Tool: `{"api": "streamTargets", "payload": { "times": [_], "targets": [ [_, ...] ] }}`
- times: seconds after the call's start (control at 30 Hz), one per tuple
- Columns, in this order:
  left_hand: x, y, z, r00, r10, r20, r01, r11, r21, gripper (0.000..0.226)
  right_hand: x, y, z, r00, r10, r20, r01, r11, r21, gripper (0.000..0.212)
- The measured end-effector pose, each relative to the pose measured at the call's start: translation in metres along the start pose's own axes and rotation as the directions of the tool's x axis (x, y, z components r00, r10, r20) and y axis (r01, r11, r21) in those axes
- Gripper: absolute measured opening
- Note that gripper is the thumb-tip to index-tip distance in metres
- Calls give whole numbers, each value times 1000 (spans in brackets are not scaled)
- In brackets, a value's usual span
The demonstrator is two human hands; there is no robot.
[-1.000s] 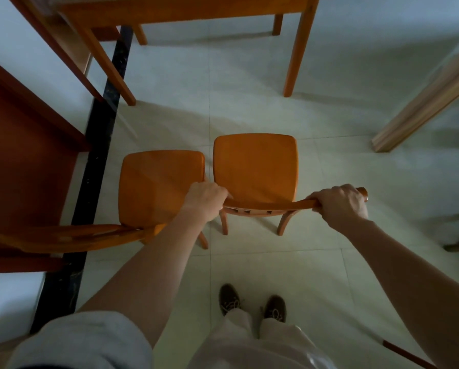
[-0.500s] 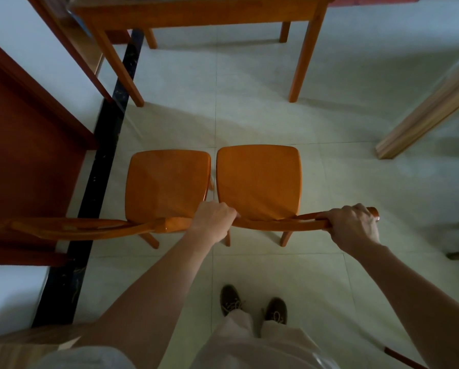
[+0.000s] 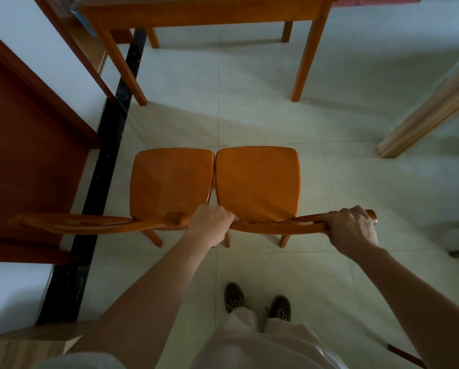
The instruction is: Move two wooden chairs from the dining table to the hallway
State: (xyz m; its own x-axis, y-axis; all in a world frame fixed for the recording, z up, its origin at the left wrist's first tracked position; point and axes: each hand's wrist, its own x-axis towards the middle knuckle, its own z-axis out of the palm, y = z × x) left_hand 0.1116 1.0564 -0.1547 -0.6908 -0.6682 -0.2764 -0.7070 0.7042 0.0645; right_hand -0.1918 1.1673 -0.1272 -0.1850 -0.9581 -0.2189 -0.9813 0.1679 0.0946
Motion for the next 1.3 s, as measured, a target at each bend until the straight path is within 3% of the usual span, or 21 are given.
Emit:
{"api": "streamTargets", "payload": {
  "times": [0.17, 0.43, 0.8, 0.87, 0.93, 1.0, 1.07, 1.13, 1.2, 1.3],
  "targets": [
    [-5, -13, 0, 1000, 10, 11, -10, 1000, 15, 41, -4, -12, 5, 999, 12, -51, -10, 999, 39, 21],
    [-7, -33, -1, 999, -51, 17, 50, 998, 43, 21, -2, -24, 11, 998, -22, -52, 23, 1000, 18, 12],
    [-9, -48, 13, 1000, 4, -25, -3, 999, 52, 37, -2, -30, 18, 1000, -29, -3, 29, 999, 21, 14],
    [-10, -49, 13, 1000, -19, -9, 19, 999, 39, 38, -2, -31, 17, 999, -34, 11, 33, 999, 10, 19],
    [-10, -52, 5, 997, -42, 66, 47, 996, -75, 47, -1, -33, 11, 994, -70, 85, 61, 993, 103, 38],
    [-13, -53, -15, 987, -43, 158, 100, 923, -371, 68, -1, -38, -7, 979, -153, 133, 79, 892, 446, 73],
    [-21, -51, -45, 997, -74, -35, 36, 777, -628, 71, -2, -50, -35, 975, -222, -18, 173, 706, 687, 88],
    [-29, -43, -76, 929, -208, -307, -105, 648, -754, 53, -3, -67, -65, 959, -163, -234, 284, 604, 745, 85],
    [-37, -32, -105, 859, -304, -412, -203, 537, -819, 49, -3, -81, -99, 928, -46, -369, 336, 527, 781, 79],
    [-56, -14, -146, 774, -330, -541, -345, 496, -797, 56, -13, -97, -151, 868, 22, -496, 440, 426, 790, 76]
  ]
}}
